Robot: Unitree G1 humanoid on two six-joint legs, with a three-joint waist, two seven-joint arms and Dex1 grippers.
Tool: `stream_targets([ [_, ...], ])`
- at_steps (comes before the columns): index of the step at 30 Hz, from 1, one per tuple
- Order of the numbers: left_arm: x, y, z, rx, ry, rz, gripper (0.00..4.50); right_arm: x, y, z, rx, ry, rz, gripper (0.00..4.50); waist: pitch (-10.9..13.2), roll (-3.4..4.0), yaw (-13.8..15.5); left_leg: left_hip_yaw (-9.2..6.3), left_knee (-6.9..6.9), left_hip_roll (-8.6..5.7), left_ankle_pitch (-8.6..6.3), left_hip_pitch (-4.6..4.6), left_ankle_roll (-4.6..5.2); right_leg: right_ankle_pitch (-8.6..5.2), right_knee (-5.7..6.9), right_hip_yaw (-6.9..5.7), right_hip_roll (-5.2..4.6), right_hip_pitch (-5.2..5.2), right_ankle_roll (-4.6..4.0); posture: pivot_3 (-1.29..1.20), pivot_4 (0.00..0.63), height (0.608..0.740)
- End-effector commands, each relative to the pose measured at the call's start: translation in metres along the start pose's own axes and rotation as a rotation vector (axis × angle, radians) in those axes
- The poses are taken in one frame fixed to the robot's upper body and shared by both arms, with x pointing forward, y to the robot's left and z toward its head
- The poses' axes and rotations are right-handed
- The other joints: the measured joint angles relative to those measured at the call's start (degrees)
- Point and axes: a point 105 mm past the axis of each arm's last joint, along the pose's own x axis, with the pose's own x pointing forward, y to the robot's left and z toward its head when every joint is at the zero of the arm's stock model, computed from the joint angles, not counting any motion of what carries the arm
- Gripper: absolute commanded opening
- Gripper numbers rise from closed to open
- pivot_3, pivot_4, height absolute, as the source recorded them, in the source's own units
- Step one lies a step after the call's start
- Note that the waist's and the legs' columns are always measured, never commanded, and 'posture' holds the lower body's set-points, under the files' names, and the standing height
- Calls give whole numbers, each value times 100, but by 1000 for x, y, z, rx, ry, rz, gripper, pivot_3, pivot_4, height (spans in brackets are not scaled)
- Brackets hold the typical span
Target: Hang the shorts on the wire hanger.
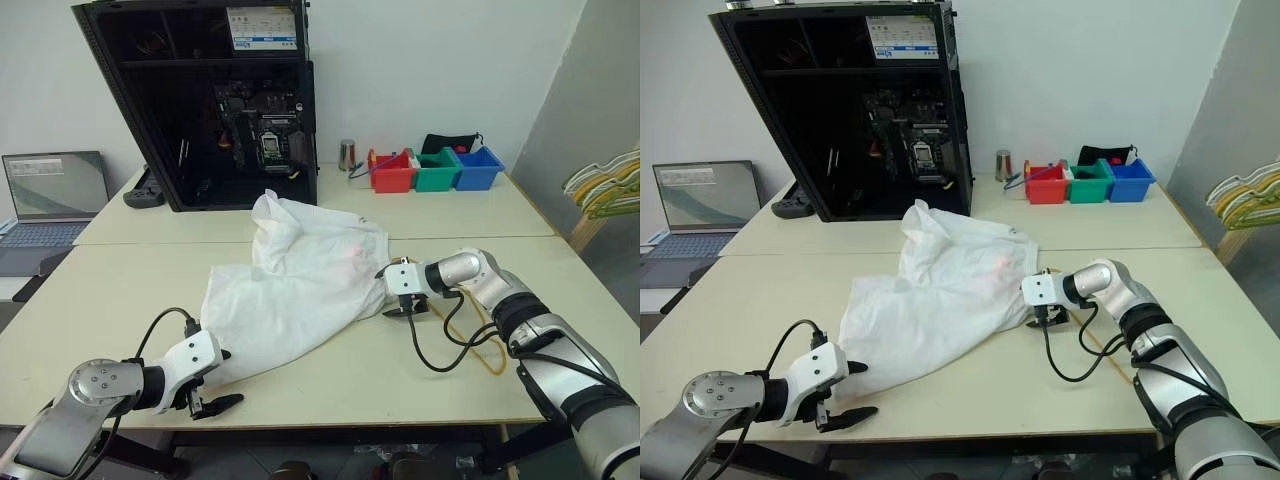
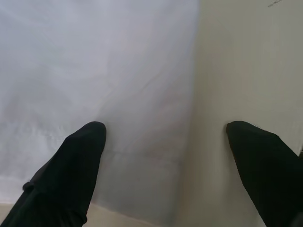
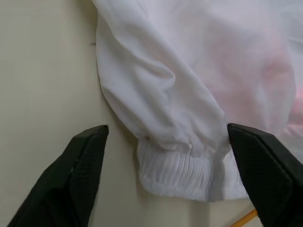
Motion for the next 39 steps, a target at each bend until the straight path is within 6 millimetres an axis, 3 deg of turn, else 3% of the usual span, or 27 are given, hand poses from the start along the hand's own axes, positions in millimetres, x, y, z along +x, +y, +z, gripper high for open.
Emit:
stream_targets([
  [1,-3,8,1,29,19,7,3353,-4,-11,0,17,7,-34,3147,0,2,-6,-1,0,3,0,2,0,2,2,-2,7,0,-4,7,0,740],
  [11,-1,15,7,49,4,-3,1226,-6,-8,-7,43,23,-25,755,1,11,-41,-2,-2,5,-2,-1,-3,10,3,-2,18,-8,-7,-7,0,740],
  [15,0,19,9,60,-1,-8,430,-20,12,-17,63,14,55,0,1,12,-17,-4,-2,6,-2,-2,-4,10,1,-5,17,-7,-7,-7,0,740],
  [17,3,19,9,76,0,-18,49,-27,20,-20,75,13,75,0,0,12,4,-4,-2,7,-3,-3,-4,10,-2,-4,13,-5,-5,-8,0,740],
  [20,8,20,13,108,-1,-34,49,-38,40,-18,119,7,98,0,-2,10,24,-4,-1,9,-4,-6,-5,10,-5,-2,8,-4,-3,-14,0,740],
  [31,-1,18,6,190,104,-202,49,-47,113,27,288,-50,163,0,-17,14,-1,12,1,19,-7,-7,-7,2,-4,-7,10,-3,1,-68,0,740],
  [36,-19,6,-7,201,196,-321,49,-38,101,24,303,-17,66,0,-17,11,-87,36,0,28,-12,-6,-15,1,-6,-9,15,-6,-1,-80,0,740],
  [39,-28,9,-15,207,231,-322,49,-37,96,26,303,-26,60,0,-15,14,-150,49,0,39,-12,-2,-15,-1,-5,-7,15,-7,-5,-80,0,740],
])
